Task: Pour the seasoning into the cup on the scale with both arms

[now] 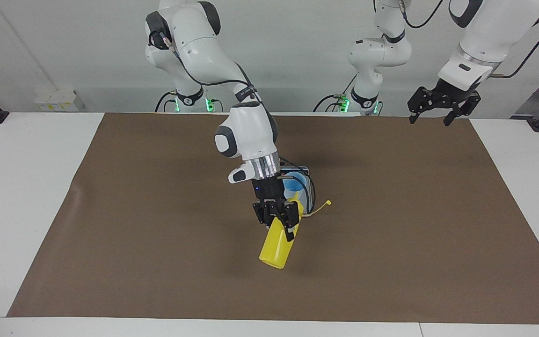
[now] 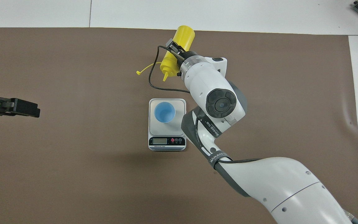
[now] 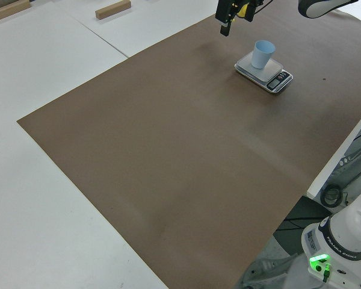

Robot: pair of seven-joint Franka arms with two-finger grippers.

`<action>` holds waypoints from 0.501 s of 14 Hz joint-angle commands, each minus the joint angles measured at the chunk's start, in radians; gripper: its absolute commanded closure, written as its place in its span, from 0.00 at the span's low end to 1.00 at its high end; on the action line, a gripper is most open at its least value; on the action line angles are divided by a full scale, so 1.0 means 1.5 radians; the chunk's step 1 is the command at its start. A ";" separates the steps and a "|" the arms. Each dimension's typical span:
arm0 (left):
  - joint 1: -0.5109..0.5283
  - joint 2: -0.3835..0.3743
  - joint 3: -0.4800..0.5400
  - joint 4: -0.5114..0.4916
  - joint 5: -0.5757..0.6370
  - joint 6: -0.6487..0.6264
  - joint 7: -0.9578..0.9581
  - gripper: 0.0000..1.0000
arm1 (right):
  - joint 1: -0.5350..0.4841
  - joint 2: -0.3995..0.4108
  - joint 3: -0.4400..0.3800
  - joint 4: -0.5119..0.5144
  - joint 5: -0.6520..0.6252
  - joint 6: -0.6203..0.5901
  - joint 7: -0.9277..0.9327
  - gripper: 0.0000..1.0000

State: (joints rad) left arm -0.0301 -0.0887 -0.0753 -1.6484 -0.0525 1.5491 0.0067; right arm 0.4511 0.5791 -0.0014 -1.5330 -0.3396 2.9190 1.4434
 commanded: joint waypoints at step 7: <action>0.010 -0.015 -0.004 -0.014 -0.006 -0.007 0.005 0.00 | -0.011 -0.001 0.002 0.013 -0.022 0.003 0.013 1.00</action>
State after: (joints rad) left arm -0.0301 -0.0887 -0.0753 -1.6484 -0.0525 1.5491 0.0067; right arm 0.4397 0.5791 -0.0031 -1.5308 -0.3396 2.9190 1.4434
